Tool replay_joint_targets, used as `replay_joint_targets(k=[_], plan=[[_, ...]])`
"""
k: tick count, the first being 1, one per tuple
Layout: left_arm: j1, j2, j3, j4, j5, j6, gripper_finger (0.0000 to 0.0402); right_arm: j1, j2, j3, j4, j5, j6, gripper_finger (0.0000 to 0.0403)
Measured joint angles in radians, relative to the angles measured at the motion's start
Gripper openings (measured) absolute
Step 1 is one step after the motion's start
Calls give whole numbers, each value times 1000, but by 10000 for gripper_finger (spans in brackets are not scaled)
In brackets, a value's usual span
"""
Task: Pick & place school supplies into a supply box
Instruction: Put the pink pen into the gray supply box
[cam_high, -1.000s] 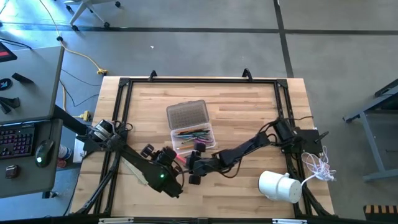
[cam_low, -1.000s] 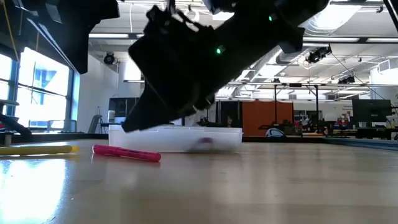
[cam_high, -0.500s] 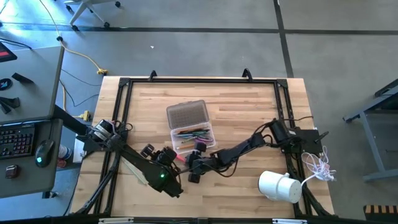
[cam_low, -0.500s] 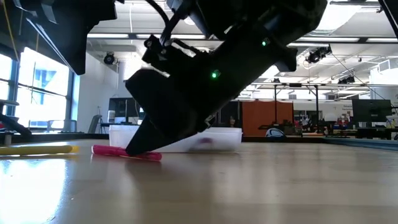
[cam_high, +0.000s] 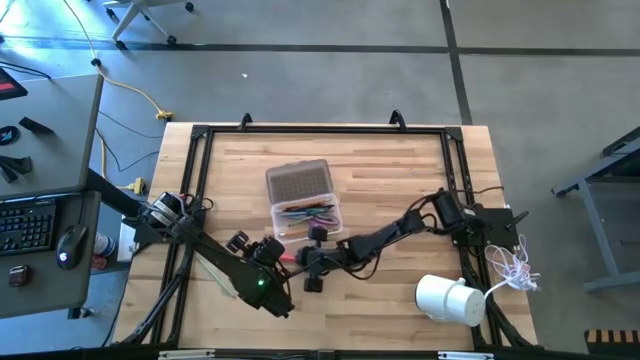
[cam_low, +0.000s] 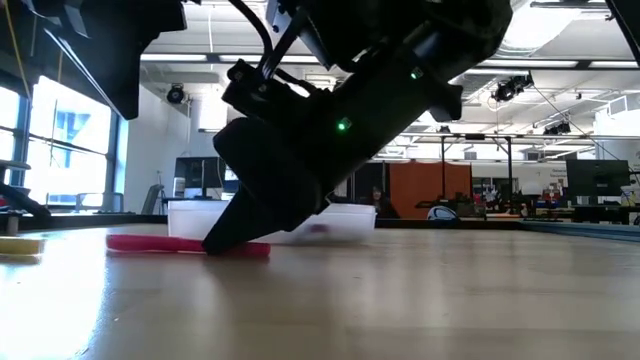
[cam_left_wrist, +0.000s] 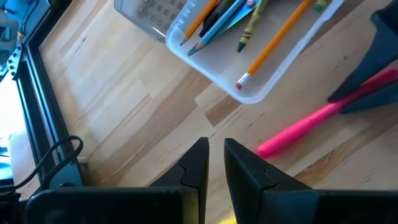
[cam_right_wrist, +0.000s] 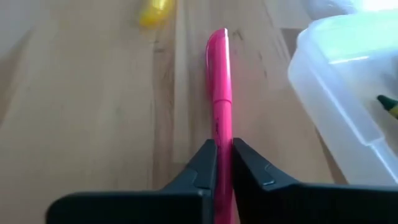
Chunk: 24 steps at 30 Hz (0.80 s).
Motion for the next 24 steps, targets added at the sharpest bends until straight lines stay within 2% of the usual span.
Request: replay_joint_targets(k=[4,8,13,18,20,24], plan=[[0,0,0,0,7,0,88,8,-47,-5,-42,-35,-36,28],[0,0,0,1,15,0,88,30,-152,-8,-126,-29,-77,11],[0,0,0,1,16,5,88,34,-287,-4,-235,77,-166,15],[0,0,0,1,16,26,88,-12,-350,-2,-290,213,-322,19],[0,0,0,1,19,26,88,-57,-348,-3,-327,196,-333,14],[0,0,0,0,33,26,88,-153,-311,-5,-350,62,-264,9]])
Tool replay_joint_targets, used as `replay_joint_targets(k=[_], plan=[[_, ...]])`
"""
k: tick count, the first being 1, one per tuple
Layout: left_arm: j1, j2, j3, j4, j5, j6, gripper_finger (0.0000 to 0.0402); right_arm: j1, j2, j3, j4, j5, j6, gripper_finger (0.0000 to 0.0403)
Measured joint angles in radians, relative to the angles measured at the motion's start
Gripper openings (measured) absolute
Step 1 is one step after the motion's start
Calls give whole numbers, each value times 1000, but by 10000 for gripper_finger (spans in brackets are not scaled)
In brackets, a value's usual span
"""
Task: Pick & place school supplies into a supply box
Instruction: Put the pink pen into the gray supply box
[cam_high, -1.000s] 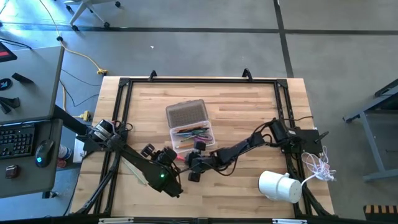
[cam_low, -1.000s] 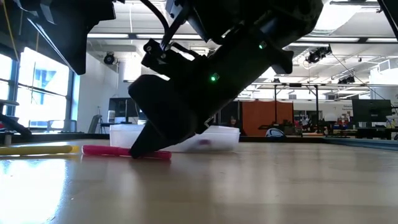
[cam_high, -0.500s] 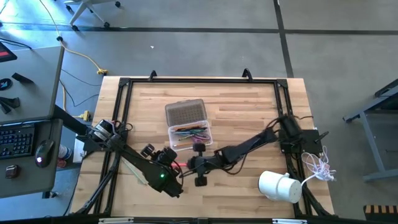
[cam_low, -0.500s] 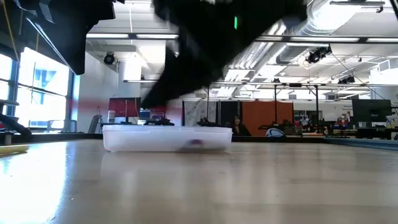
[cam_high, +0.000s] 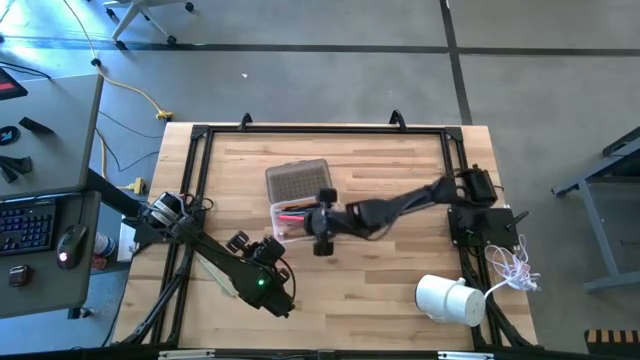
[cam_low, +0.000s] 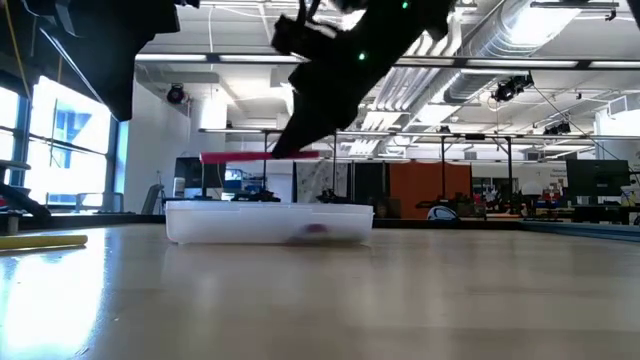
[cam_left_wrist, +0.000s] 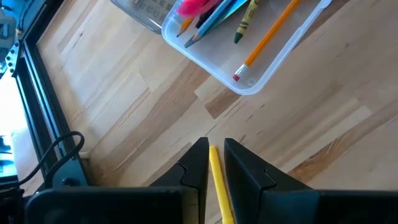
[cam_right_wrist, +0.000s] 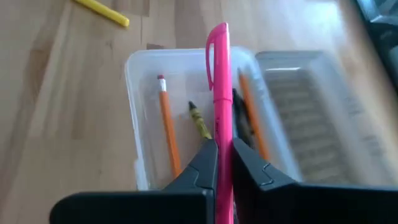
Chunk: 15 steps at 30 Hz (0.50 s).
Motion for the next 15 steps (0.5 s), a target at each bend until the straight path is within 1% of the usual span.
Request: replay_joint_targets(k=[3,7,9,13,15], plan=[[0,0,0,0,0,0,88,-53,42,2,11,-88,26,16],[0,0,0,0,0,0,88,-93,89,0,0,-148,42,28],[0,0,0,0,-1,0,88,-102,94,1,4,-169,32,34],[0,0,0,0,-1,2,88,-102,104,2,-6,-171,23,50],[0,0,0,0,-3,3,88,-101,104,2,3,-168,-10,63]])
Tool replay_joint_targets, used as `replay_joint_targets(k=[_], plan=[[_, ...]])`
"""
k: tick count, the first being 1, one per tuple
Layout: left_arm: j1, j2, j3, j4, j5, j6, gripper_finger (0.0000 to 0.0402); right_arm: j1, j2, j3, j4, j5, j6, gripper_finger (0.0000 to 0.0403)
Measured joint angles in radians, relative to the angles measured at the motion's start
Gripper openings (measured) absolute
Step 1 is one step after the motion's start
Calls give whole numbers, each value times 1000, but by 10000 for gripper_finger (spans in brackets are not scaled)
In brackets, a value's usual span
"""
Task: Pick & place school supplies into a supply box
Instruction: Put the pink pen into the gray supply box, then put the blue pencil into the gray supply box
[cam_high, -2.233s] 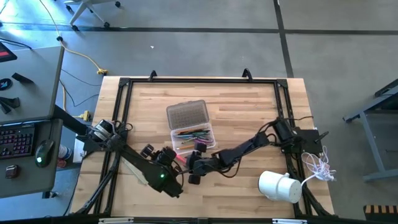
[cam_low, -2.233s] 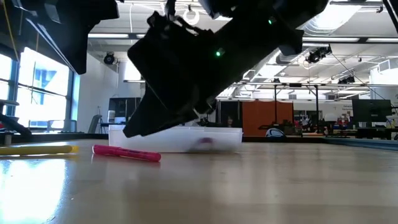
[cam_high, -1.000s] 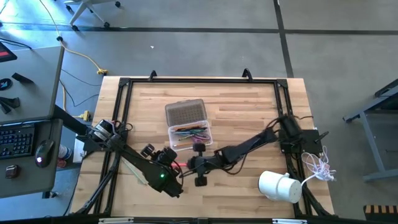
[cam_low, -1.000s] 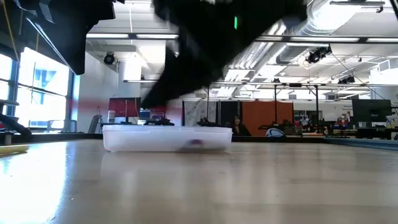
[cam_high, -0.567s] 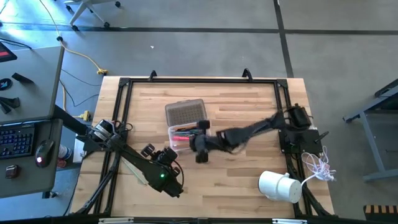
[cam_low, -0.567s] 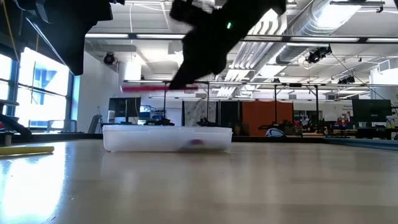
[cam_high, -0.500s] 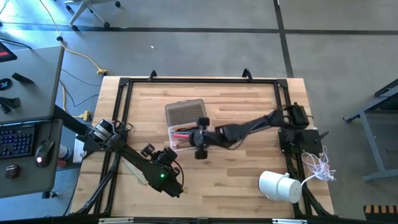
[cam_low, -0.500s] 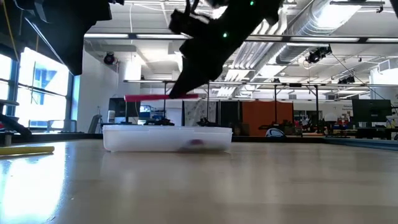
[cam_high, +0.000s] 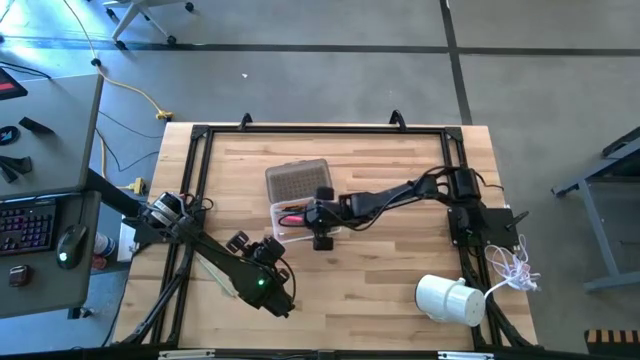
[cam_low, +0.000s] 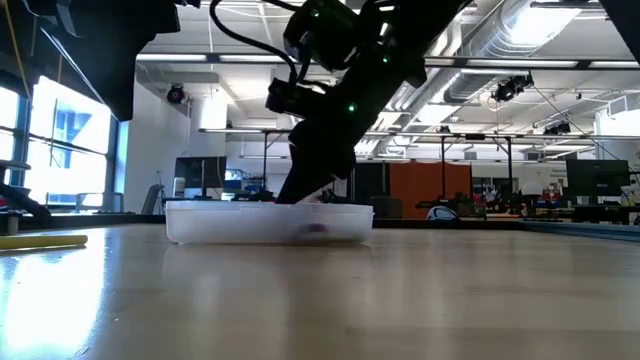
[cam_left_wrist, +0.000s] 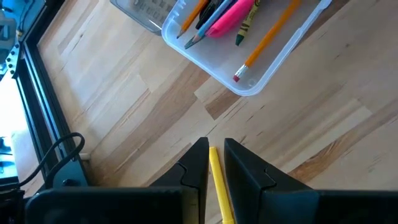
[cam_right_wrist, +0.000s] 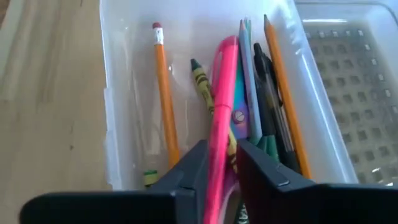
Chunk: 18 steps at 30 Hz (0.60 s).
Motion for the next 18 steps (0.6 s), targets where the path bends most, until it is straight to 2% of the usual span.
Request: replay_joint_targets(k=[5,11,15,18], plan=[[0,0,0,0,-1,0,88,29,0,0,73,-16,-33,100],[0,0,0,0,10,0,88,122,-1,0,263,-179,-189,138],[0,-9,0,-2,150,-13,88,164,-1,0,320,-188,-196,160],[-11,-13,0,1,205,-30,88,172,-1,1,323,-185,-182,175]])
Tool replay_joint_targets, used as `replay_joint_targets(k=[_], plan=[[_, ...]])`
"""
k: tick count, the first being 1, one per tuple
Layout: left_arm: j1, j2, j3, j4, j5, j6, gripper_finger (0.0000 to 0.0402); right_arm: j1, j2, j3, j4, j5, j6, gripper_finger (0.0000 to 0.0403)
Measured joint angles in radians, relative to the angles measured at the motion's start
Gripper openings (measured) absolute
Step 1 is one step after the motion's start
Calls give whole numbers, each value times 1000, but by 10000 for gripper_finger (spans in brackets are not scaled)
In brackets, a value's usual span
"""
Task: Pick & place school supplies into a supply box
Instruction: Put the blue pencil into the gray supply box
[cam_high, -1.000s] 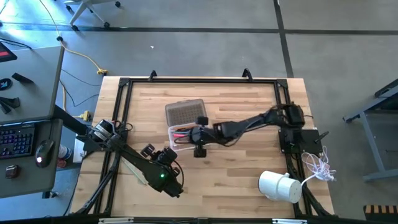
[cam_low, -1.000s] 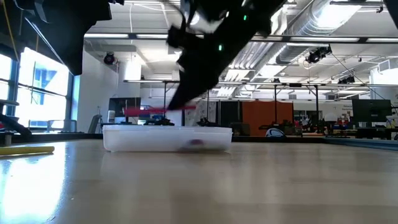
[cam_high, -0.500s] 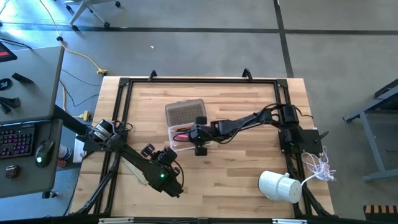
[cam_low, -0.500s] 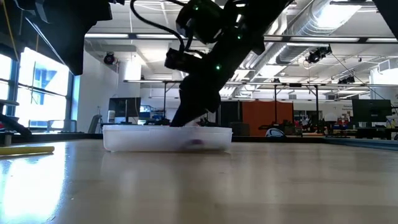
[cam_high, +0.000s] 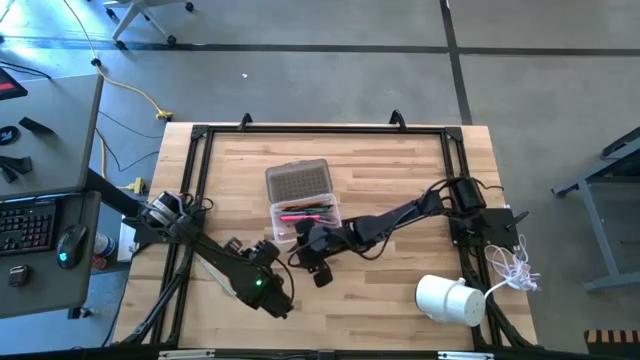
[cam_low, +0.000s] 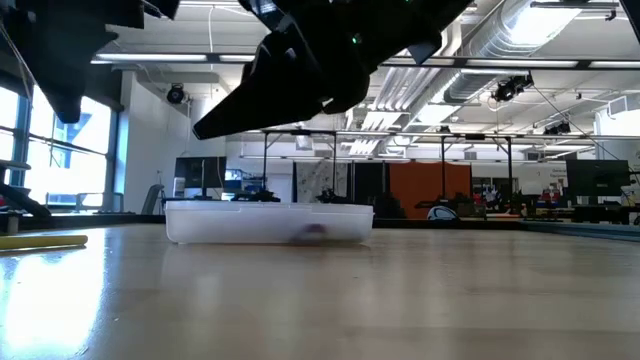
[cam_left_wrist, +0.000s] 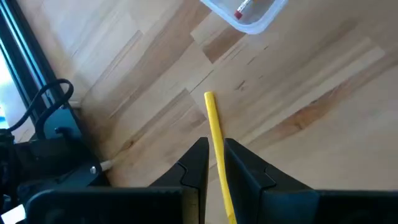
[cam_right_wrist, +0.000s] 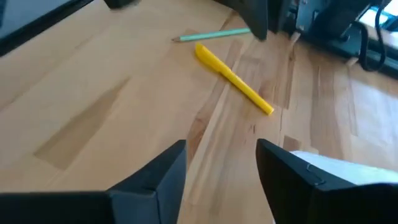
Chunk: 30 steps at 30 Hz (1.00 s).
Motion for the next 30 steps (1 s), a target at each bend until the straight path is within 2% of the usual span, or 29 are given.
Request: replay_joint_targets(k=[4,8,17,22,26,30], plan=[[-19,-2,6,-1,33,-26,88,2,0,0,-7,-8,71,187],[-77,-2,6,-1,150,-42,88,5,0,0,-31,-29,125,190],[-213,-2,6,-1,379,126,88,28,0,0,37,-31,95,190],[-241,-1,2,0,511,145,96,42,0,0,30,-29,137,187],[-237,-1,-55,-1,548,290,131,61,-1,0,18,-30,145,182],[-197,0,-156,9,599,515,177,75,-1,0,19,-30,142,179]])
